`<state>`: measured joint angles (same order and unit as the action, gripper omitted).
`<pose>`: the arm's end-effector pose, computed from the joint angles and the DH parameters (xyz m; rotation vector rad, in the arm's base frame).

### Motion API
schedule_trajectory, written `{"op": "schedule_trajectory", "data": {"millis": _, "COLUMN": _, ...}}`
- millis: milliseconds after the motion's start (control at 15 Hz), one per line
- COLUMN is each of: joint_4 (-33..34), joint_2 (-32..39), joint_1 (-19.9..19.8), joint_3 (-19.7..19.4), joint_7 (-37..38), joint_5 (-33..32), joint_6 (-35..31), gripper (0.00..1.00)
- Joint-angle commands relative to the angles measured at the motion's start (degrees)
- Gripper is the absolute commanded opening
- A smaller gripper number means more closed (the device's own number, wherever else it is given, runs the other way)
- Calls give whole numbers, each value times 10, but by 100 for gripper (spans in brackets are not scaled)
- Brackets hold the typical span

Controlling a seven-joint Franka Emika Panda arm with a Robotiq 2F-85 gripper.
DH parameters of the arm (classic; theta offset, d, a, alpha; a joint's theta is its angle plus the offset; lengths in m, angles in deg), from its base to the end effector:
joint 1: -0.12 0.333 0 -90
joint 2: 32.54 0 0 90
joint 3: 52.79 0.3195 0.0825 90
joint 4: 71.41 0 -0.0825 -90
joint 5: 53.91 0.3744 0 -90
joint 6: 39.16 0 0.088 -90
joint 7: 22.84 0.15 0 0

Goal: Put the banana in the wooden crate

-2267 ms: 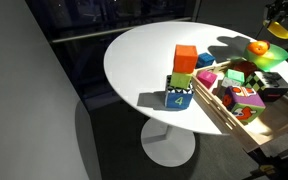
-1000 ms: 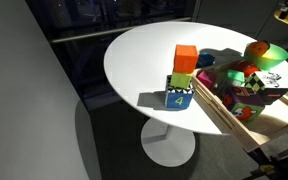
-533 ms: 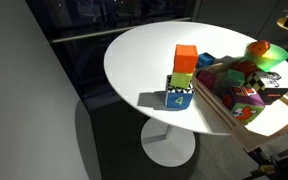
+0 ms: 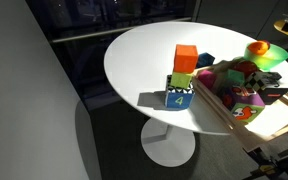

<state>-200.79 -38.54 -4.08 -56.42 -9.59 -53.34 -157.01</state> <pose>0.4755 -0.0645 0.3644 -3.0733 0.5788 0.1523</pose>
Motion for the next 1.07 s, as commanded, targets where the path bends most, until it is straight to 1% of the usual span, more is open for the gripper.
{"op": "schedule_trajectory", "data": {"millis": 0, "joint_4": 1, "joint_2": 0, "joint_1": -1, "joint_3": 1, "joint_7": 0, "joint_5": 0, "joint_6": 1, "gripper": 42}}
{"op": "schedule_trajectory", "data": {"millis": 333, "joint_4": 1, "joint_2": 0, "joint_1": -1, "joint_3": 1, "joint_7": 0, "joint_5": 0, "joint_6": 1, "gripper": 42}}
{"op": "schedule_trajectory", "data": {"millis": 400, "joint_4": 1, "joint_2": 0, "joint_1": -1, "joint_3": 1, "joint_7": 0, "joint_5": 0, "joint_6": 1, "gripper": 17}}
{"op": "schedule_trajectory", "data": {"millis": 1000, "joint_4": -40, "joint_2": -20, "joint_1": 22, "joint_3": 32, "joint_7": 2, "joint_5": -9, "joint_6": -15, "gripper": 17}}
